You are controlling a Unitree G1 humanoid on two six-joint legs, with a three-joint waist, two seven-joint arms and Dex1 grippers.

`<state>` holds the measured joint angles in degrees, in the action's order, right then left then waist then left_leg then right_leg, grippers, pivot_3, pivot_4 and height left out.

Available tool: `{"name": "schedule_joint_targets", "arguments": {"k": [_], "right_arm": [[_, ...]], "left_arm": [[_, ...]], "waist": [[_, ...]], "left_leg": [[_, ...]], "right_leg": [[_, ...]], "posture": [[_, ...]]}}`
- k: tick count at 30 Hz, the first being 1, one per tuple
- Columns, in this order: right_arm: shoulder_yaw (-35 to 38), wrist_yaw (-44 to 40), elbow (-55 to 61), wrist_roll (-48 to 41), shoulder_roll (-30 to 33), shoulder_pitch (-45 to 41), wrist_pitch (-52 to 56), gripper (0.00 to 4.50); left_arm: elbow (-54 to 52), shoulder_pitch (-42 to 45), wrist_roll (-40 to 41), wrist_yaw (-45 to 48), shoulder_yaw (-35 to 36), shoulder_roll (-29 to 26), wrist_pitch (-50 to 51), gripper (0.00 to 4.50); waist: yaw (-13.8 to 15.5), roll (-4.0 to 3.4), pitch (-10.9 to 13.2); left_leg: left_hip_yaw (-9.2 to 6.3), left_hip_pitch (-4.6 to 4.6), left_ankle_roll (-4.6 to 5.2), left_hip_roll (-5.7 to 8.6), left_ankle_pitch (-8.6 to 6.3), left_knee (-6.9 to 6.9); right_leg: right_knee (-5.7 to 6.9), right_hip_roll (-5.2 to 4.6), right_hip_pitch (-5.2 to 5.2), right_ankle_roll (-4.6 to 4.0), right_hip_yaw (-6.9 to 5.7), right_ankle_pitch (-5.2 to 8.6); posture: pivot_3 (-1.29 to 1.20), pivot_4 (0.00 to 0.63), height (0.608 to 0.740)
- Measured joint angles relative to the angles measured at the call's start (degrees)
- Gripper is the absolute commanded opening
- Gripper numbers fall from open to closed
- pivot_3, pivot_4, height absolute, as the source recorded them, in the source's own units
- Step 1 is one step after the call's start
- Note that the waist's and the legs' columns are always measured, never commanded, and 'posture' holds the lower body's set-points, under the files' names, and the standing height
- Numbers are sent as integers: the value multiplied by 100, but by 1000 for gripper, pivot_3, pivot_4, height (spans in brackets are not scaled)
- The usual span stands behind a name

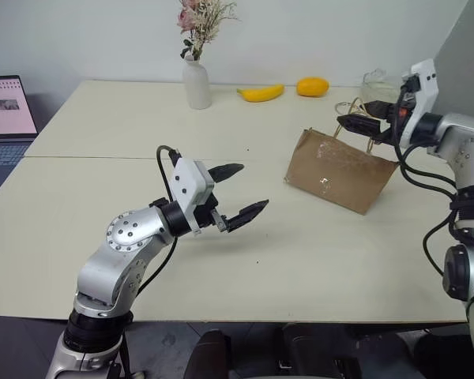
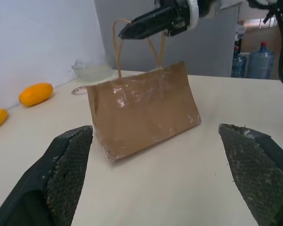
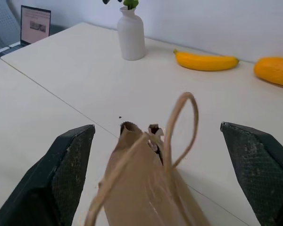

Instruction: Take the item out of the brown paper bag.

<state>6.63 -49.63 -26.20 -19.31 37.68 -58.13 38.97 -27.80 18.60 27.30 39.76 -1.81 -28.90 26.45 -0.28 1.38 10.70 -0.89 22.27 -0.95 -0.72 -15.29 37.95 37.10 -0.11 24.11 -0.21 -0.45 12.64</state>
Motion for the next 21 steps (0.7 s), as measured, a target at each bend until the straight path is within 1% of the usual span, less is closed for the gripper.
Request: {"name": "schedule_joint_targets", "arguments": {"k": [2, 3, 5, 10, 11, 12, 14, 21], "right_arm": [[-2, 141, -71, 38, -100, -1, -193, 4500], [-2, 197, -126, 52, -155, -1, -270, 4106], [-2, 236, -198, 57, -245, -1, -365, 3588], [-3, 246, -307, 71, -261, -2, -555, 1681], [-2, 272, -348, 101, -264, -5, -621, 1351], [-2, 307, -377, 128, -266, -8, -668, 1114], [-2, 352, -471, 181, -276, -38, -783, 898], [-68, 299, -809, 302, -348, -397, -1255, 789]], "left_arm": [[-3, 9, 128, 9, 6, -1, 67, 4482], [-10, 9, 185, 24, 6, -3, 93, 4500], [-57, 9, 210, 33, 6, -12, 138, 4500], [-100, 9, 252, 7, 7, -19, 183, 4500], [-102, 9, 259, -12, 7, -19, 184, 4500], [-106, 9, 262, -27, 8, -20, 185, 4500], [-119, 7, 273, -40, 8, -22, 185, 4500], [-273, -256, 310, -214, 254, -53, 239, 4500]], "waist": [[1, 0, 0], [1, 0, 0], [1, 0, 0], [3, 0, 0], [2, 0, 0], [2, 0, 0], [1, 0, 0], [-16, -2, 1]], "left_leg": [[1, 1, 0, 1, 0, 0], [1, 2, 0, 1, 0, 0], [1, 3, 0, 0, 0, 0], [0, 2, 0, 0, 0, 0], [0, 1, 0, 0, 0, 0], [0, 1, 0, 0, 0, 0], [1, 0, 0, 0, 0, 0], [1, 0, 0, -5, 0, -1]], "right_leg": [[-2, 0, 0, 0, 0, 0], [-3, 0, 0, 0, 0, 0], [-2, 0, 2, 0, 1, 0], [-1, 0, 1, -1, -1, -1], [0, 0, 1, -1, -1, -1], [0, 0, 1, -1, -1, -1], [1, 2, 1, -1, 0, -1], [1, 1, 4, -2, 1, -1]], "posture": [[0, 150, 740], [0, 150, 740], [0, 150, 740], [0, 150, 740], [0, 150, 740], [0, 150, 740], [0, 150, 740], [0, 150, 740]]}}
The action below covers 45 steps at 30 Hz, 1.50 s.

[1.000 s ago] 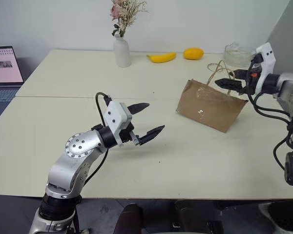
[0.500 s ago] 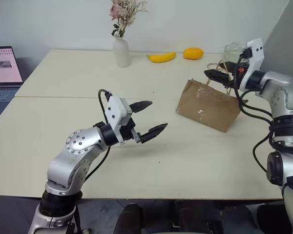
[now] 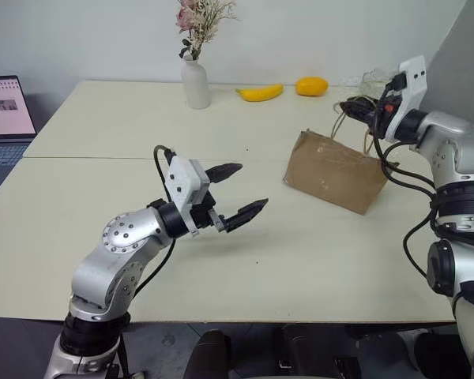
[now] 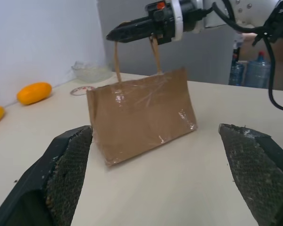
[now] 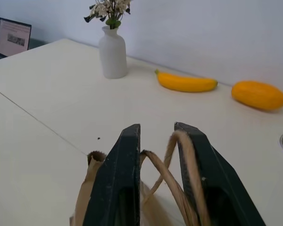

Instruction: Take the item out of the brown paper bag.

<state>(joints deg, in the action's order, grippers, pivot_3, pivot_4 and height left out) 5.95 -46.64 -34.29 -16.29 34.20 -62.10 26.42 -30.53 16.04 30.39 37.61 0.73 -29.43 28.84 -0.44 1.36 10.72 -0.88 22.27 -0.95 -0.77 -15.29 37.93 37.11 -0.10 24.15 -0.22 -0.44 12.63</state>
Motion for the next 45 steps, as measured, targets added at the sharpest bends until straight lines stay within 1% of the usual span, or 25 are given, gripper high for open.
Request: {"name": "schedule_joint_targets", "arguments": {"k": [7, 11, 14, 15, 17, 18, 22, 23, 24, 25, 28, 30, 32, 38, 42, 45], "right_arm": [[-382, -445, -228, 380, -16, -135, -765, 769], [-405, -538, -311, 408, 11, -119, -872, 755], [-386, -495, -278, 426, 123, 46, -847, 753], [-354, -440, -199, 420, 153, 149, -795, 1468], [-230, -333, 42, 369, 211, 365, -595, 1908], [-197, -311, 160, 350, 243, 454, -496, 2215], [77, -51, 1176, 105, 335, 992, 217, 3590], [227, 89, 1484, 2, 339, 1113, 493, 4038], [360, 223, 1761, -107, 342, 1207, 758, 4340], [480, 354, 2003, -213, 342, 1257, 1012, 4424], [1072, 805, 3235, -905, 310, 1653, 2170, 4424], [1247, 997, 3718, -1194, 243, 1814, 2607, 4424], [1321, 1328, 4126, -1292, 113, 1969, 2880, 4424], [1333, 2003, 4306, -1398, -227, 2012, 3120, 4424], [1289, 2222, 4262, -1409, -375, 2008, 3147, 4424], [1231, 2301, 4026, -1407, -463, 1964, 3083, 4424]], "left_arm": [[-167, -361, 13, -89, 155, -98, 112, 4500], [-241, -355, 5, -121, 158, -94, 111, 4500], [-241, -340, 1, -123, 128, -81, 110, 4500], [-241, -339, -2, -118, 117, -79, 109, 4500], [-238, -329, -10, -93, 97, -78, 99, 4500], [-236, -323, -13, -86, 86, -77, 96, 4500], [-214, -260, -17, -60, 53, -67, 87, 4500], [-208, -236, -17, -51, 27, -66, 87, 4500], [-208, -232, -17, -44, 10, -66, 84, 4500], [-202, -230, -17, -38, -3, -66, 83, 4500], [-134, -209, -18, 34, -42, -66, 71, 4500], [-65, -201, -21, 60, -47, -66, 70, 4500], [-23, -174, -27, 83, -56, -66, 69, 4500], [60, -67, -33, 194, -144, -66, 36, 4500], [138, -68, -50, 200, -155, -66, -39, 4500], [146, -68, -96, 200, -173, -66, -63, 4500]], "waist": [[5, -1, 1], [13, -1, 0], [17, -1, 0], [19, -1, 0], [25, -1, 0], [28, -1, 0], [26, -1, 0], [26, -1, 0], [26, -1, 0], [25, -1, 0], [32, -1, 0], [27, -1, 0], [15, -2, 0], [15, -2, 0], [14, -2, 0], [14, -2, 0]], "left_leg": [[1, 1, 0, 3, 0, 1], [1, 0, 0, 4, 0, 1], [0, 1, 0, 4, 0, 1], [-1, 1, 0, 3, 0, 1], [-1, 1, 0, 3, 0, 1], [-2, 1, 0, 2, 0, 1], [-7, -1, 0, 0, 0, 1], [-9, 0, 0, 1, 0, 1], [-11, -1, 0, 0, 0, 1], [-11, -1, 0, 1, 0, 1], [-20, 0, 0, 0, 0, 0], [-22, -1, 0, 0, 0, 1], [-22, -6, 0, 2, 0, 2], [-3, -5, 0, 5, 0, 1], [-4, 0, 0, 4, 0, 0], [-3, -1, 0, 5, 0, 2]], "right_leg": [[-1, -1, -1, 0, -1, 0], [-1, -4, -2, 0, 0, 0], [-1, -6, -2, 0, -1, 0], [-1, -6, -2, -1, 0, 0], [-1, -7, -2, -1, -1, 0], [0, -7, -2, -1, 0, 0], [2, -8, -2, 0, 1, 0], [2, -8, -1, 0, 1, 0], [3, -8, -2, 0, 0, 0], [4, -8, -1, 0, 1, 0], [2, -7, -4, 0, -7, 1], [4, -6, -4, 0, -3, 0], [6, -4, -4, 1, 2, 0], [4, 5, -4, 2, 0, 0], [1, 5, -2, 2, -1, 0], [2, 5, -3, 2, 0, 0]], "posture": [[0, 150, 740], [0, 150, 740], [0, 150, 740], [0, 150, 740], [0, 150, 740], [0, 150, 740], [0, 150, 740], [0, 150, 740], [0, 150, 740], [0, 150, 740], [0, 150, 740], [0, 150, 740], [0, 150, 740], [0, 150, 740], [0, 150, 740], [0, 150, 740]]}}
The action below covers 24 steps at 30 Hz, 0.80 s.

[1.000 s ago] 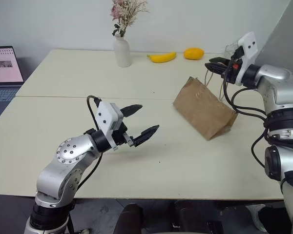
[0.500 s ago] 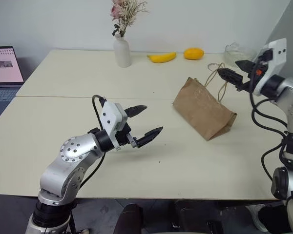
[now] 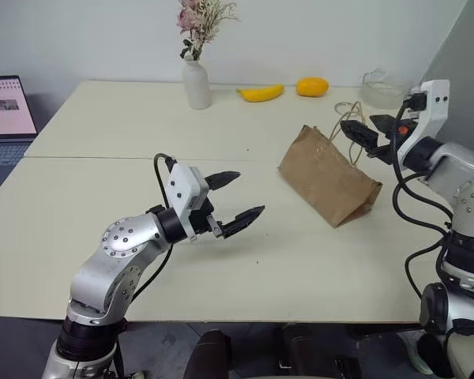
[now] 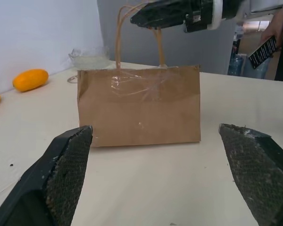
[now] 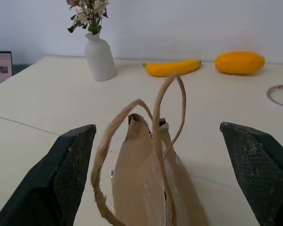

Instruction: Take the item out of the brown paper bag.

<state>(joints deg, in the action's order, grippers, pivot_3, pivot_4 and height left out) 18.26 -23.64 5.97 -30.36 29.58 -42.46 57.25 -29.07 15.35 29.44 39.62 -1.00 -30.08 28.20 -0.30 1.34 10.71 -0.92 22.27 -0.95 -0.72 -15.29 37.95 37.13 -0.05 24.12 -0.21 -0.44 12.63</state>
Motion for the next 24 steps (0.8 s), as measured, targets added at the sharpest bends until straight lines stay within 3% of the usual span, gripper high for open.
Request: {"name": "schedule_joint_targets", "arguments": {"k": [1, 4, 9, 15, 24], "right_arm": [[-1, 2, -112, -4, -55, -52, -46, 4424], [-20, -2, -347, -12, -132, -235, -159, 3822], [-143, -15, -445, -4, -126, -374, -370, 1935], [-242, -71, -597, 14, -66, -442, -516, 35], [-891, -490, -833, 559, 303, -505, -1338, 35]], "left_arm": [[0, -2, -16, -1, -5, 0, -2, 4500], [0, -5, -38, -2, -53, 4, -8, 4500], [-1, -45, -42, -16, -83, 4, -9, 4500], [-9, -152, -33, -35, -74, 4, -8, 4500], [-43, -247, 4, -196, 147, 8, 32, 4500]], "waist": [[-2, 0, 0], [-7, 0, 0], [-6, 0, 0], [-5, 0, 0], [-7, 0, 0]], "left_leg": [[1, -1, 0, 0, 0, 0], [0, 0, 0, -1, 0, -1], [0, 1, 0, -2, 0, -2], [0, 1, 0, -1, 0, -1], [1, 2, 0, -1, 0, -1]], "right_leg": [[1, 0, 0, 0, 1, 0], [0, 1, 1, 0, -2, 0], [-3, 1, 1, 0, 0, 0], [-1, 1, 1, 0, -1, 0], [-2, 1, 2, 0, -1, 0]], "posture": [[0, 150, 740], [0, 150, 740], [0, 150, 740], [0, 150, 740], [0, 150, 740]]}}
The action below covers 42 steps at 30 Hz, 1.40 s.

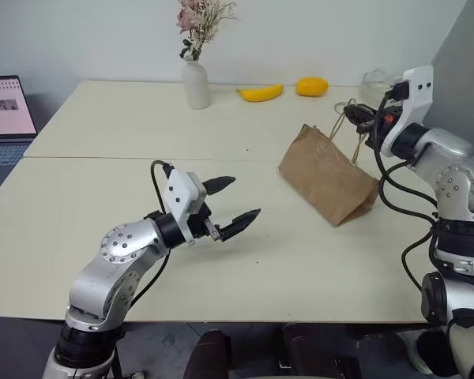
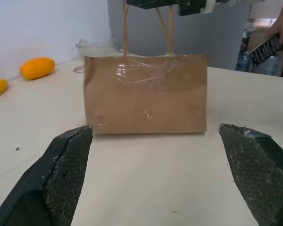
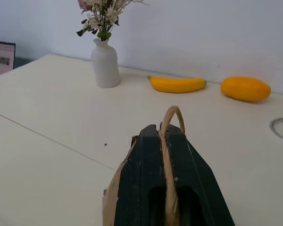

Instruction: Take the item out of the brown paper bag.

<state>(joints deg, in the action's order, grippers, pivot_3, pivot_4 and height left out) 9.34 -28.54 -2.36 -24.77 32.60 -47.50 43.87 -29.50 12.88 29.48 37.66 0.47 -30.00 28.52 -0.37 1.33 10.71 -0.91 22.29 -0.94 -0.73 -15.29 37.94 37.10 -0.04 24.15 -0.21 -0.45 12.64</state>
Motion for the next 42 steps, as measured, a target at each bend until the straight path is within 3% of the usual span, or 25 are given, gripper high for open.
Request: {"name": "schedule_joint_targets", "arguments": {"k": [13, 24, 37, 42], "right_arm": [[-1303, -786, -2195, 1875, 144, -1361, -3251, 35], [-1827, -1261, -4831, 2628, -1037, -2848, -5851, 35], [-2284, -1160, -6578, 3544, -1866, -3625, -7481, 35], [-2423, -916, -6851, 3953, -1999, -3710, -7750, 35]], "left_arm": [[-701, -376, 607, -385, 472, -67, 511, 4500], [-1295, -1179, 877, -1223, 857, 96, 734, 4500], [-1745, -2854, 449, -1747, 1389, 236, 369, 4500], [-1819, -2553, 300, -1979, 1304, 244, 380, 4500]], "waist": [[-30, -2, 2], [-114, -3, 3], [-105, -10, 7], [-98, -10, 7]], "left_leg": [[3, 5, -1, -3, 0, -3], [-19, -2, -2, -9, 1, -3], [-38, 3, -3, -3, 1, -3], [-41, 3, -4, -4, 2, 0]], "right_leg": [[-3, -2, 7, -2, 3, 0], [2, -19, 5, -33, 3, -18], [0, -29, 6, -41, -2, -17], [4, -27, 5, -48, -6, -21]], "posture": [[0, 150, 740], [0, 150, 740], [0, 150, 740], [0, 150, 740]]}}
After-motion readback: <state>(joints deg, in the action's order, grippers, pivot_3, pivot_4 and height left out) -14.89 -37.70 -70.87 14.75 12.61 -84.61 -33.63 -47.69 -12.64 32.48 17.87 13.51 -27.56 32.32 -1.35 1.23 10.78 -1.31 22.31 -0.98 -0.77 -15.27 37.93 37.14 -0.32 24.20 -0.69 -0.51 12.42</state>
